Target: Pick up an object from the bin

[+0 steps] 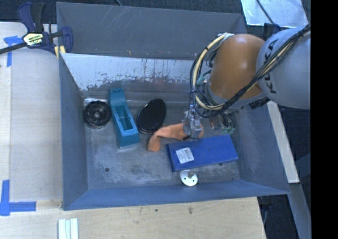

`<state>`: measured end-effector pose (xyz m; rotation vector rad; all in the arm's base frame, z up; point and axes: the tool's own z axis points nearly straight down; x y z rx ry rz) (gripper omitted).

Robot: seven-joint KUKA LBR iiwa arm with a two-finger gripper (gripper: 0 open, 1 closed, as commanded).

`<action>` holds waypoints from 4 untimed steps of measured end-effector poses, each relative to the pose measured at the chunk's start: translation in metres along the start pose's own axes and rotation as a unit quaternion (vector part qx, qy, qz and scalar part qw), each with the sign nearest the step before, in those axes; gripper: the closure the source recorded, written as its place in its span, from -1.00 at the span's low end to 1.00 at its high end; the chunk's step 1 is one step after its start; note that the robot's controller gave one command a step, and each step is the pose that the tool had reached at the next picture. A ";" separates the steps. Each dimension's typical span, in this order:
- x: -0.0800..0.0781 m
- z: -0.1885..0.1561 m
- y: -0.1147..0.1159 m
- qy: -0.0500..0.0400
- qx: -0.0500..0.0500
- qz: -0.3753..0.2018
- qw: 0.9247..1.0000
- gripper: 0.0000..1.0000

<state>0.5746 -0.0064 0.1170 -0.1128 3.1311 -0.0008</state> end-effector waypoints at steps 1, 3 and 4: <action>0.000 -0.003 0.000 0.001 0.000 0.000 1.000 1.00; 0.001 -0.023 0.000 0.005 0.000 0.000 1.000 1.00; 0.001 -0.039 0.000 0.004 0.000 0.000 1.000 1.00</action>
Offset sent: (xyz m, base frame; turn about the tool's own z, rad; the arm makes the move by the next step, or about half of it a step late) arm -0.0001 0.0000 0.0419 0.0000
